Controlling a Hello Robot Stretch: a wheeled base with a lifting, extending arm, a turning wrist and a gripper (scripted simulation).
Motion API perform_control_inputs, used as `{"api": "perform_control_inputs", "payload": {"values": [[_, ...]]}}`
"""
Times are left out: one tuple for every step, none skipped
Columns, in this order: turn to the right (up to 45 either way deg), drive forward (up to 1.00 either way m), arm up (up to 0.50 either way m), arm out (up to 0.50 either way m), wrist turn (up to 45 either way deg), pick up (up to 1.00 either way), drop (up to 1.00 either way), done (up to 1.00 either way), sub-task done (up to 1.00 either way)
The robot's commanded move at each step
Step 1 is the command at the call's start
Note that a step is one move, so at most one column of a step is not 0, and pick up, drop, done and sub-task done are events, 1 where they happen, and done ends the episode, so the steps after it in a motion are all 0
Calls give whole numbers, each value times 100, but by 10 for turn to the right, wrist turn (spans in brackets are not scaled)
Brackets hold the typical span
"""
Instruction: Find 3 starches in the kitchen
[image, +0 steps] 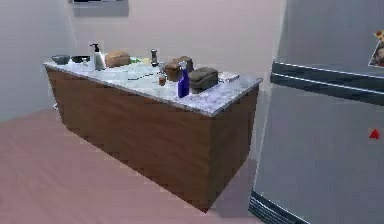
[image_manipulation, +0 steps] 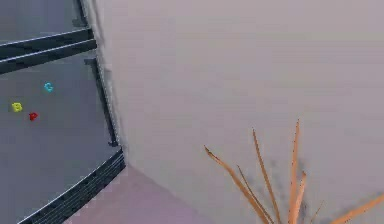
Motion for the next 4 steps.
{"api": "perform_control_inputs", "payload": {"values": [[0, 20, 0, 0, 0, 0, 0, 0, 0], [300, 0, 0, 0, 0, 0, 0, 0, 0], [0, 40, 0, 0, 0, 0, 0, 0, 0], [-360, 0, 0, 0, 0, 0, 0, 0, 0]]}}
